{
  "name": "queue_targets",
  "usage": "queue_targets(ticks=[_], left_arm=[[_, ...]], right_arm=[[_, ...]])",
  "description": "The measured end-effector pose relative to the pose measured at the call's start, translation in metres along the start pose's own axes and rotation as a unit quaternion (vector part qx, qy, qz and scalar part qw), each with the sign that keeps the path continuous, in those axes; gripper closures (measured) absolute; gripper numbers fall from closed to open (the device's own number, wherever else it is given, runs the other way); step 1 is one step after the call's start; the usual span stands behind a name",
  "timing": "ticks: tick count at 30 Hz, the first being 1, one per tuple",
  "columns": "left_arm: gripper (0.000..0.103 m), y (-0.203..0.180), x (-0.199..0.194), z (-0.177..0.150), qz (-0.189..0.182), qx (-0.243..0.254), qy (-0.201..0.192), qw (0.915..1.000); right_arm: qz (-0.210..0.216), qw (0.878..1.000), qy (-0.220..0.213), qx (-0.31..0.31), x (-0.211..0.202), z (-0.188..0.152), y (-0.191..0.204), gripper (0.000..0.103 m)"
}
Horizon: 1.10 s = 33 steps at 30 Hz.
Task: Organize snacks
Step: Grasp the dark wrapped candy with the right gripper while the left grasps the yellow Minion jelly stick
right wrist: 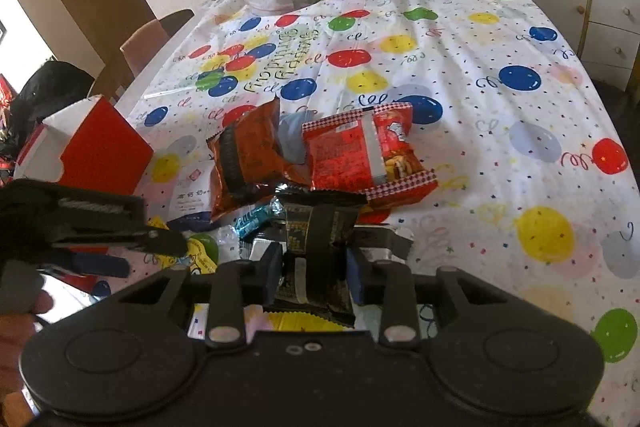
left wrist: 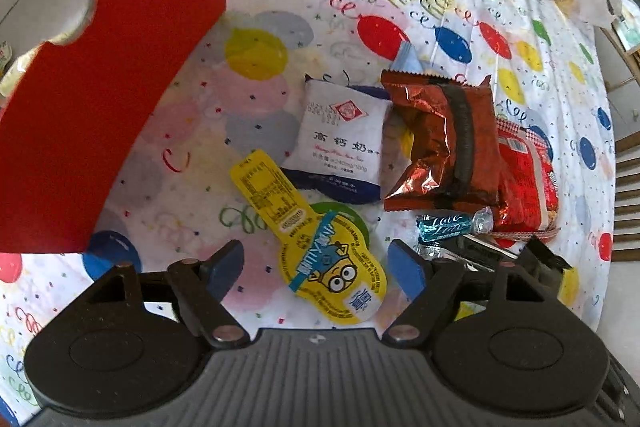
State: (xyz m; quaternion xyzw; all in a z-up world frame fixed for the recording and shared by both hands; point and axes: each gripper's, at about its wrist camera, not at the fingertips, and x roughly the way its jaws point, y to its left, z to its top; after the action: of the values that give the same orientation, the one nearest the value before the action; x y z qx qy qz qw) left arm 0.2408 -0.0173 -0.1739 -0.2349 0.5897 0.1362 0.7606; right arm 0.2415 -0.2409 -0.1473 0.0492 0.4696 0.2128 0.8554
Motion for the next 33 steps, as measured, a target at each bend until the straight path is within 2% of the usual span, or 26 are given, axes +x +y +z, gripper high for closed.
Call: queue_targets(ticks=[8, 13, 17, 22, 27, 33], left_arm=[[0.032, -0.017, 0.009, -0.001, 0.018, 0.023, -0.005, 0.9996], [0.042, -0.019, 0.008, -0.004, 0.032, 0.038, -0.015, 0.9987], [0.049, -0.012, 0.006, -0.007, 0.023, 0.041, -0.022, 0.9986], [0.069, -0.002, 0.001, -0.008, 0.008, 0.049, -0.028, 0.9984], [0.07, 0.008, 0.003, -0.005, -0.013, 0.043, -0.015, 0.9989], [0.07, 0.003, 0.002, -0.003, -0.001, 0.027, -0.004, 0.9996]], right_arm=[[0.007, 1.0, -0.01, -0.002, -0.015, -0.003, -0.005, 0.071], [0.005, 1.0, -0.011, -0.004, -0.02, -0.006, -0.006, 0.071], [0.006, 1.0, -0.011, -0.005, -0.021, -0.007, -0.006, 0.071], [0.006, 1.0, -0.014, -0.007, -0.023, -0.007, -0.005, 0.071], [0.005, 1.0, -0.015, -0.011, -0.024, -0.009, 0.002, 0.071], [0.006, 1.0, -0.018, -0.015, -0.028, -0.011, 0.01, 0.071]])
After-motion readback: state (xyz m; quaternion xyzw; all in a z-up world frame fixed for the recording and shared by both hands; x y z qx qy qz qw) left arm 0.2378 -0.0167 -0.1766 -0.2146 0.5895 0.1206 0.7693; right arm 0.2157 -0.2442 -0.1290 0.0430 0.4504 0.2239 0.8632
